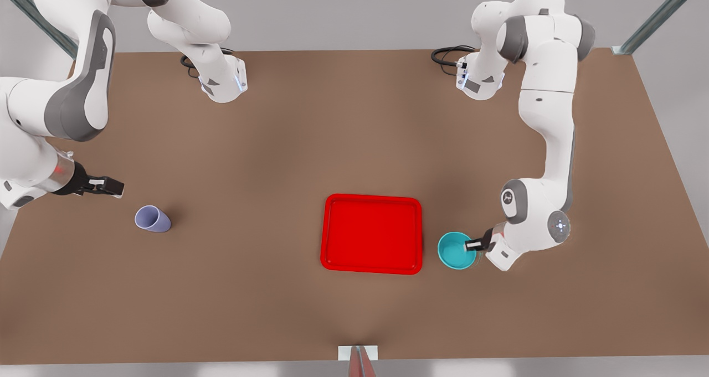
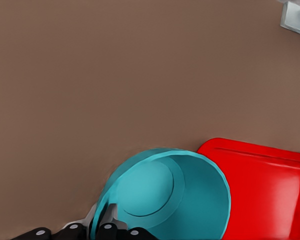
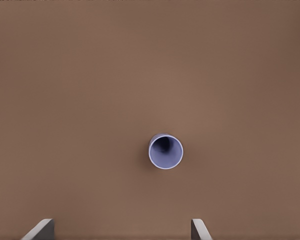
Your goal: Place the bowl on the tray with the left arm and the cup on the tray with the right arm
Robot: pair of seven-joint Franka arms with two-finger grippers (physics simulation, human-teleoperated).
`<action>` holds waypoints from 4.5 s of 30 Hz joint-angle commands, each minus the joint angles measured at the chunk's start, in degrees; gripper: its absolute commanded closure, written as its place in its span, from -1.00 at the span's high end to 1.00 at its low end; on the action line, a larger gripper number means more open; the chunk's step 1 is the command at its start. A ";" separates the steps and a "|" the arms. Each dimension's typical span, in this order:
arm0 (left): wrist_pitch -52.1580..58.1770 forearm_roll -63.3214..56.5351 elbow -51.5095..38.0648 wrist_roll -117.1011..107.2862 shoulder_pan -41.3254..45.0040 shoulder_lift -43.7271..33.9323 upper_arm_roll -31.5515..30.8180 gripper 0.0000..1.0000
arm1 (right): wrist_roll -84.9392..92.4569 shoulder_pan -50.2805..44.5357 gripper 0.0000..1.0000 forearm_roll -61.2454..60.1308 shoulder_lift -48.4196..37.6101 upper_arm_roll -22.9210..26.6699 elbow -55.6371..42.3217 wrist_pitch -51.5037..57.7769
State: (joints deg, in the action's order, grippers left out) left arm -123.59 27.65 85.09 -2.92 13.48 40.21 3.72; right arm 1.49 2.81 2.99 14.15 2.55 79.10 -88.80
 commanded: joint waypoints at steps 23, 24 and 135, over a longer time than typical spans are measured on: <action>33.50 -28.17 -13.72 6.34 -2.14 -5.49 -1.52 1.00 | 0.09 -0.08 1.00 -1.93 2.55 -0.53 -2.02 0.12; 34.99 -31.50 -13.46 6.44 -3.10 -10.04 -1.52 1.00 | 0.09 -0.08 1.00 -2.02 2.72 -0.53 -2.02 0.03; 42.64 -33.28 -3.79 5.56 -5.83 -28.70 -1.09 1.00 | -66.36 -37.70 1.00 -3.52 25.31 -7.47 6.06 -39.78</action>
State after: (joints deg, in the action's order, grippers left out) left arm -80.95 -5.62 81.30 2.64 7.65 11.52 2.64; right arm -64.74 -34.69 -0.61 38.83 -4.84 85.26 -128.32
